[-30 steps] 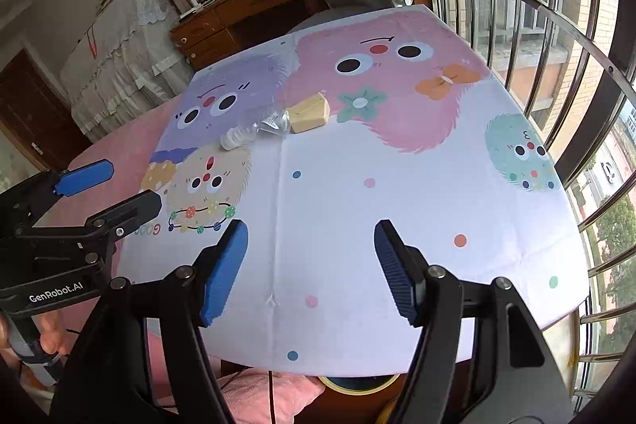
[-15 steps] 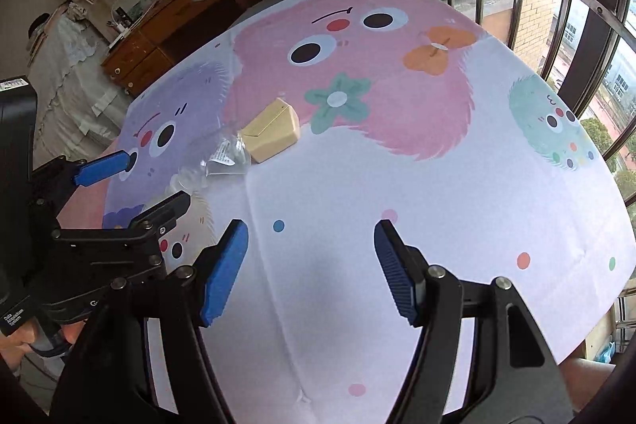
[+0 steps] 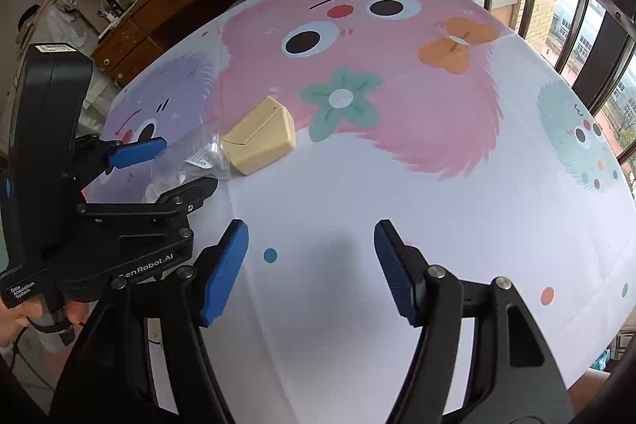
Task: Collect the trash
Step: 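Reach and grasp the clear plastic bottle with the left tool, then grasp the beige paper box with the right tool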
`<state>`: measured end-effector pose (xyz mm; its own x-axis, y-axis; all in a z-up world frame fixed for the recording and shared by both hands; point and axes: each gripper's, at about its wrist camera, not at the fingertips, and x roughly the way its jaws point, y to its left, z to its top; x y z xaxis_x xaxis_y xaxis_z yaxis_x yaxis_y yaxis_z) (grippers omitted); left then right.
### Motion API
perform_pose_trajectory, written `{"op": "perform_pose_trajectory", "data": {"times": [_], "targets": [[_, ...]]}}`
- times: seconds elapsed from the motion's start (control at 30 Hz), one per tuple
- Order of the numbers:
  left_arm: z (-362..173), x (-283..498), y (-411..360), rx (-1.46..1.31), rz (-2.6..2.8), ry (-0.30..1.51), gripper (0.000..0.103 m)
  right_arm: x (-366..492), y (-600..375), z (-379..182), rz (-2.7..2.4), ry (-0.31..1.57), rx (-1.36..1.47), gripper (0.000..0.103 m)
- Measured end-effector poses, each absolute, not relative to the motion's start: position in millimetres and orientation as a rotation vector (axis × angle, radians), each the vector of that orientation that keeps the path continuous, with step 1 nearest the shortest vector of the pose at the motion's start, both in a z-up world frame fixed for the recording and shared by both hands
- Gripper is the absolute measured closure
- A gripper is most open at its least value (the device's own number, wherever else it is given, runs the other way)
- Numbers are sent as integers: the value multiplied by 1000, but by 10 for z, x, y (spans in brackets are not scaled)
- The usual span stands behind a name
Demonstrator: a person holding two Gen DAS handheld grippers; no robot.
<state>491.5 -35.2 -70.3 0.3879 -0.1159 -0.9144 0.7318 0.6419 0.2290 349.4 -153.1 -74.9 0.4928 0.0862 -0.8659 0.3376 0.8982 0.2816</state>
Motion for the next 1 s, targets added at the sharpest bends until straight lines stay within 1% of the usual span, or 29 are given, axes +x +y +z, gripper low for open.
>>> {"op": "perform_pose_trajectory", "data": {"times": [0.03, 0.07, 0.1, 0.2, 0.43, 0.7, 0.77, 0.9, 1.0], "targets": [[-709, 4959, -332, 689, -596, 1042, 49, 3534, -1521, -761, -154, 1054, 442, 39], [-710, 4999, -316, 678, -597, 1045, 58, 3580, -1509, -774, -147, 1054, 434, 39], [-718, 5056, -293, 658, -607, 1061, 62, 3626, -1494, -784, -135, 1054, 428, 39], [-727, 5156, -167, 581, -607, 1108, 67, 3787, -1433, -831, -99, 1059, 388, 39], [-754, 5343, 280, 474, -533, 1141, 68, 4199, -1207, -966, -11, 1071, 174, 39], [-753, 5308, 703, 379, -482, 1175, 68, 4549, -1128, -1138, 60, 1088, -70, 36], [-745, 5315, 750, 360, -475, 1179, 68, 4569, -1137, -1157, 92, 1069, -97, 32], [-744, 5340, 779, 332, -469, 1184, 68, 4669, -1187, -1189, 136, 1064, -105, 29], [-705, 5281, 800, 320, -462, 1185, 68, 4754, -1227, -1193, 147, 1062, -111, 28]]}}
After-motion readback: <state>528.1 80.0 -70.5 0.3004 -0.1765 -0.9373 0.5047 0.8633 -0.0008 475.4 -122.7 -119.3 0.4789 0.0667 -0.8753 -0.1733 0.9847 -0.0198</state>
